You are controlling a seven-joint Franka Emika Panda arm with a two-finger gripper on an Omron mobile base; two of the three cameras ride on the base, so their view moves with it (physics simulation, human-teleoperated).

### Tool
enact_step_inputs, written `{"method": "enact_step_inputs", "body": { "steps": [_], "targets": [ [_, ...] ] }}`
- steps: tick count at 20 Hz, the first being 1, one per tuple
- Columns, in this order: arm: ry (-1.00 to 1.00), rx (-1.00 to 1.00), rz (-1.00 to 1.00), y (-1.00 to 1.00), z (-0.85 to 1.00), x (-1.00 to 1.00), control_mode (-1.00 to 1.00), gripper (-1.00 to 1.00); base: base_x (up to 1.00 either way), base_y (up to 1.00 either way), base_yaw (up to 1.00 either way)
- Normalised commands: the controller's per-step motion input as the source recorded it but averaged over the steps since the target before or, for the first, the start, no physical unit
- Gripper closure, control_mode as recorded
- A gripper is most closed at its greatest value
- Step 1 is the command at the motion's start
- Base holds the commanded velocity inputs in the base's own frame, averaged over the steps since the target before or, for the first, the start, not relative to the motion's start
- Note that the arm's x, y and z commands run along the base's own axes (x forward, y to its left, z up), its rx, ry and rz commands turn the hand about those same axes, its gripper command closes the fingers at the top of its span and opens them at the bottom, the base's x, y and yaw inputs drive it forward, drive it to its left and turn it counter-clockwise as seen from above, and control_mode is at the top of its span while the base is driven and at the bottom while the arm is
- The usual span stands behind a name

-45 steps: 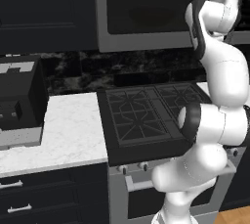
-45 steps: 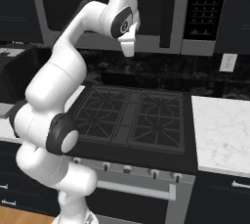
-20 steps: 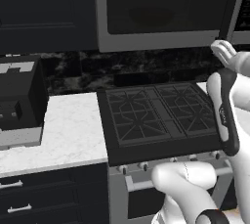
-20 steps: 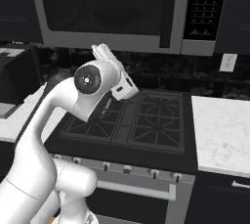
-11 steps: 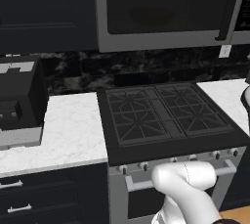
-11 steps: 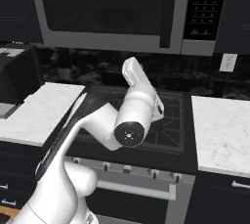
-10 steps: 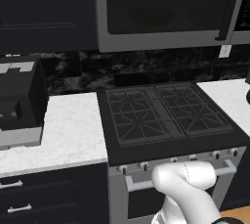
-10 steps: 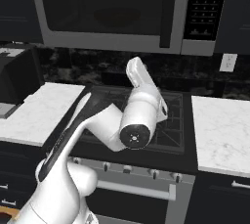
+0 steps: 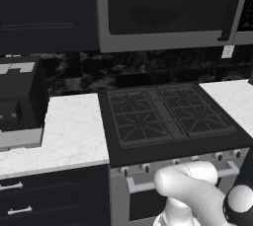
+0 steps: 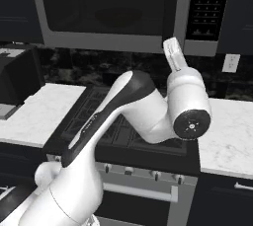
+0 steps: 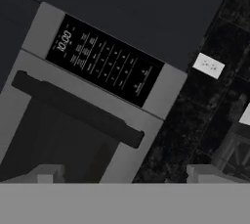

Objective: Open the microwave, place the bowl with waffle inside the microwave, then close the microwave door and turn it on.

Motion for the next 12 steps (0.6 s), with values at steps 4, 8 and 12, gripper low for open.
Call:
{"method": "enact_step_inputs", "body": {
  "steps": [4,8,12],
  "targets": [
    [0.00,0.00,0.10,-0.03,0.21,0.47,-1.00,-1.00,0.00,0.00,0.00],
    [0.00,0.00,0.10,-0.13,0.18,0.23,-1.00,1.00,0.00,0.00,0.00],
    [-0.04,0.00,0.09,-0.09,0.01,0.33,-1.00,1.00,0.00,0.00,0.00]
  ]
}}
